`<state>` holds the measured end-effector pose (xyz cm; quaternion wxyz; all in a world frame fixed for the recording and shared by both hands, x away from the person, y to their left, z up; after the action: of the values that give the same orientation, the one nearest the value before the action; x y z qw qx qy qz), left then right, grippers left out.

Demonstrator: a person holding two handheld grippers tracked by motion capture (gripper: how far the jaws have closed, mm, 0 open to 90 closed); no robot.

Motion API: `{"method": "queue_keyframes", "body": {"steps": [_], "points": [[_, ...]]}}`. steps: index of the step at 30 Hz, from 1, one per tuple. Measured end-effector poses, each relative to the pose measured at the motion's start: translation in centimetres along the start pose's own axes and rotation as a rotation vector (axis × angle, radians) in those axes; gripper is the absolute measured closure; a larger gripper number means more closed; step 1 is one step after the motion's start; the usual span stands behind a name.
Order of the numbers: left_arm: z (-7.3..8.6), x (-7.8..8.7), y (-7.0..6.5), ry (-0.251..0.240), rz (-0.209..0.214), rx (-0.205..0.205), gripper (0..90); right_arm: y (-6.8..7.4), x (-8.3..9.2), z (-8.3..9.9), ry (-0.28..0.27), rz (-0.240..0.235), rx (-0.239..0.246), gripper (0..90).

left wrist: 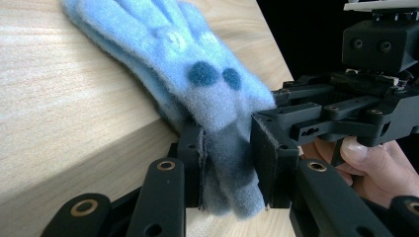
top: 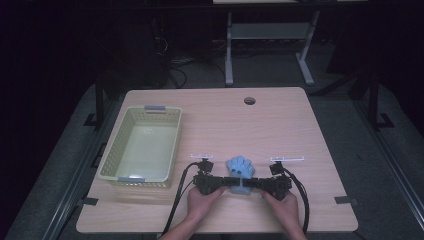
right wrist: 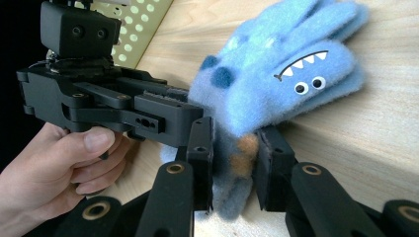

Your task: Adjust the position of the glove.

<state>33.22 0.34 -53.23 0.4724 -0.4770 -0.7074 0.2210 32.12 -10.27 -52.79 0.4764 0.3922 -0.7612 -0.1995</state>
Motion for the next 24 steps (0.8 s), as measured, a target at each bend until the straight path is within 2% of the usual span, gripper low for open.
{"method": "queue_keyframes", "body": {"steps": [10,16,24], "points": [[-0.4,0.4,-0.6,-0.006,0.017,-0.024,67.5,0.7,0.4,-0.2,-0.016,-0.002,0.01,72.5],[-0.8,0.9,-1.4,-0.022,0.02,-0.045,67.8,1.3,0.7,-0.4,-0.027,-0.011,0.014,72.5],[-1.2,1.7,-2.6,-0.033,0.031,-0.073,67.8,2.6,1.7,-0.9,-0.051,-0.022,0.047,72.6]]}}
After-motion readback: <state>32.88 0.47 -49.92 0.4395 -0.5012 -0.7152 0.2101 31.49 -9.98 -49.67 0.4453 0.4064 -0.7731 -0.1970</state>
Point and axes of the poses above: each handheld gripper's, and its own axes: x roughly backward along the jaws, z roughly out of its underside, y roughly to its left, the point moved 9 cm from there along -x, roughly forward along the jaws, and after that the axes turned 4 degrees about y, right-handed, at the moved point
